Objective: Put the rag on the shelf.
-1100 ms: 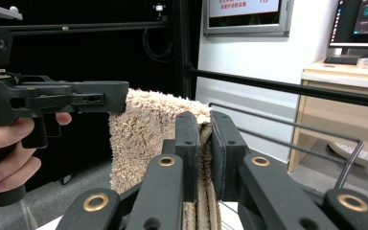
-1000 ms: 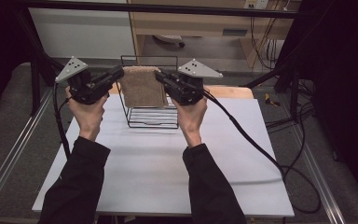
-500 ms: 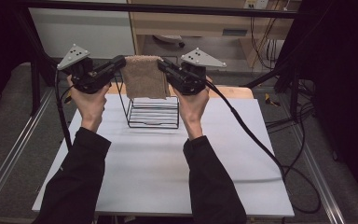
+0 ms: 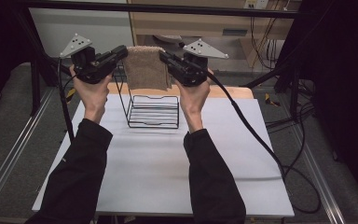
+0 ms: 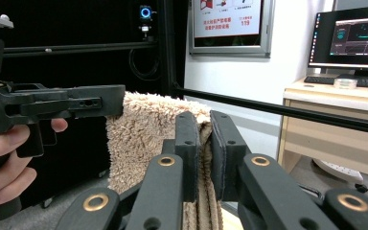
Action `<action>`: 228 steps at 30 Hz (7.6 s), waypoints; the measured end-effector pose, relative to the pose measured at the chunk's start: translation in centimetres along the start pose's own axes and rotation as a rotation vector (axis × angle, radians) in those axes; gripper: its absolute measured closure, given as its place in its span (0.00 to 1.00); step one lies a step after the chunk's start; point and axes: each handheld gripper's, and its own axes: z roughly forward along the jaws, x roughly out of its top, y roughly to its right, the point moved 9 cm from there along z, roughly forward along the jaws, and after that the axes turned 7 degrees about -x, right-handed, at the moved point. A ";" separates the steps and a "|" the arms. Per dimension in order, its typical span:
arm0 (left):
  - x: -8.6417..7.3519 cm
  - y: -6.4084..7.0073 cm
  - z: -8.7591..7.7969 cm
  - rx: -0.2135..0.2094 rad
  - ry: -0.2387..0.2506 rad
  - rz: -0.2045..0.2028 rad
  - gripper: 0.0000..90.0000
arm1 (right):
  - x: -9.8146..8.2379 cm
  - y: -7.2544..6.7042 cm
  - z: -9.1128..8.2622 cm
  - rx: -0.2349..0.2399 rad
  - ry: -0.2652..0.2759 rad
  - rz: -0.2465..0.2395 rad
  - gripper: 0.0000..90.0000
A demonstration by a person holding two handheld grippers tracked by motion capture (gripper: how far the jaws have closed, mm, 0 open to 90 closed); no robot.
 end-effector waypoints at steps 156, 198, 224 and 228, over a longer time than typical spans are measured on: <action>-6.9 -1.0 -0.6 -0.083 -0.341 -0.093 0.99 | -8.0 0.4 1.0 0.067 -0.227 -0.092 0.89; -11.1 -0.8 0.5 -0.041 -0.408 -0.043 0.99 | -10.9 1.6 1.1 0.045 -0.336 -0.051 0.98; -12.8 0.0 -3.6 -0.039 -0.458 -0.016 0.49 | -11.7 2.4 -4.9 0.086 -0.386 -0.043 0.34; -14.1 0.1 -4.3 -0.036 -0.480 -0.018 0.39 | -13.0 3.1 -5.9 0.087 -0.419 -0.017 0.23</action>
